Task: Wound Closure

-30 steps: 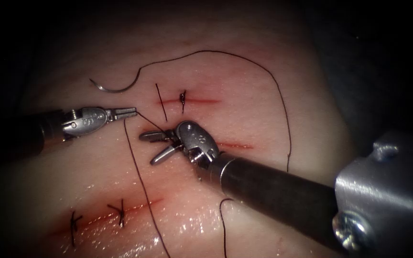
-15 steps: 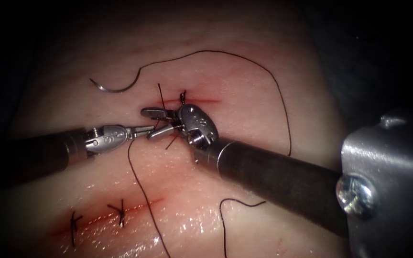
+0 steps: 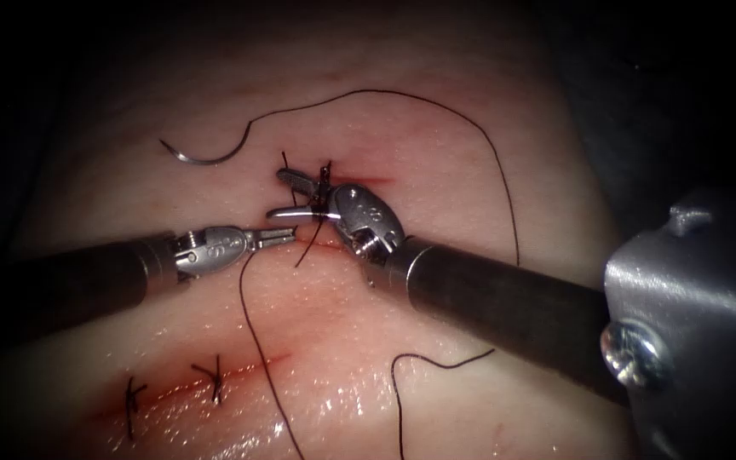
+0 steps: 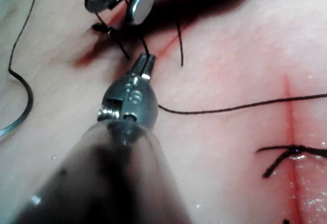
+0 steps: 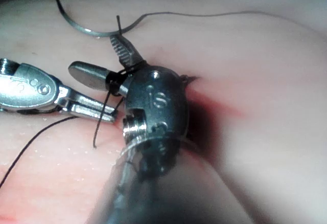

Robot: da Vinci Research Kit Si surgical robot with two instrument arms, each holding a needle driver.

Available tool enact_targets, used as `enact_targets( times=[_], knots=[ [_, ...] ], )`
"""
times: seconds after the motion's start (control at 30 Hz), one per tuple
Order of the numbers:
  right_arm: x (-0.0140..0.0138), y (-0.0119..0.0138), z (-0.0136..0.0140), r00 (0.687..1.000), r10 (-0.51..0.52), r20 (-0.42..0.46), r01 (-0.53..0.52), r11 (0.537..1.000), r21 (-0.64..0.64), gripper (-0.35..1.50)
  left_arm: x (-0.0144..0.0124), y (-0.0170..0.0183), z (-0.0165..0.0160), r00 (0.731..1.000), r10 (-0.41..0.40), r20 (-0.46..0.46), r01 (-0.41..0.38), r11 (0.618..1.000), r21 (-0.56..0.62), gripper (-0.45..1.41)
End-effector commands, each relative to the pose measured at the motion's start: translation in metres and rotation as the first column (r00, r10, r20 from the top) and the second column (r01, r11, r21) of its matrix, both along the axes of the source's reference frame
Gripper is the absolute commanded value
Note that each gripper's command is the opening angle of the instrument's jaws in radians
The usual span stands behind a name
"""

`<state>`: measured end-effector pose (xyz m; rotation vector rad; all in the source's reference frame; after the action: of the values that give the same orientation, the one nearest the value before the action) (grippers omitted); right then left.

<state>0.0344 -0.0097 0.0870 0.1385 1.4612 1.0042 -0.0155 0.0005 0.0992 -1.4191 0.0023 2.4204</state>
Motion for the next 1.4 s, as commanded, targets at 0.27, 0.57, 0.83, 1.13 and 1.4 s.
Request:
enact_targets(
  times=[0.27, 0.57, 0.83, 1.13, 1.4],
  knots=[
    [0.0012, 0.0014, 0.0021, 0.999, 0.049, 0.014, -0.05, 0.988, 0.144, 1.15, -0.0009, 0.0013, 0.0005, 1.0, -0.001, 0.004, 0.001, 1.0, 0.008, -0.45],
    [0.002, 0.0005, 0.0024, 0.997, 0.026, 0.067, -0.037, 0.983, 0.18, 1.35, -0.0007, 0.0018, 0.0002, 1.0, 0.001, 0.008, -0.001, 1.0, 0.014, -0.45],
    [-0.0002, 0.0007, -0.0001, 0.999, 0.016, 0.03, -0.021, 0.981, 0.193, 1.16, -0.001, 0.0016, -0.0005, 1.0, -0.002, 0.007, 0.002, 1.0, 0.019, -0.45],
    [-0.0008, 0.0009, -0.0003, 0.998, 0.043, 0.036, -0.049, 0.98, 0.191, 1.18, -0.0016, 0.0015, -0.0013, 1.0, -0.004, 0.003, 0.004, 1.0, 0.019, -0.45],
    [-0.002, 0.0011, -0.0002, 0.994, 0.079, 0.08, -0.094, 0.976, 0.196, 1.18, -0.0023, 0.0018, -0.0019, 1.0, 0.003, 0.005, -0.003, 1.0, 0.012, -0.45]
  ],
)
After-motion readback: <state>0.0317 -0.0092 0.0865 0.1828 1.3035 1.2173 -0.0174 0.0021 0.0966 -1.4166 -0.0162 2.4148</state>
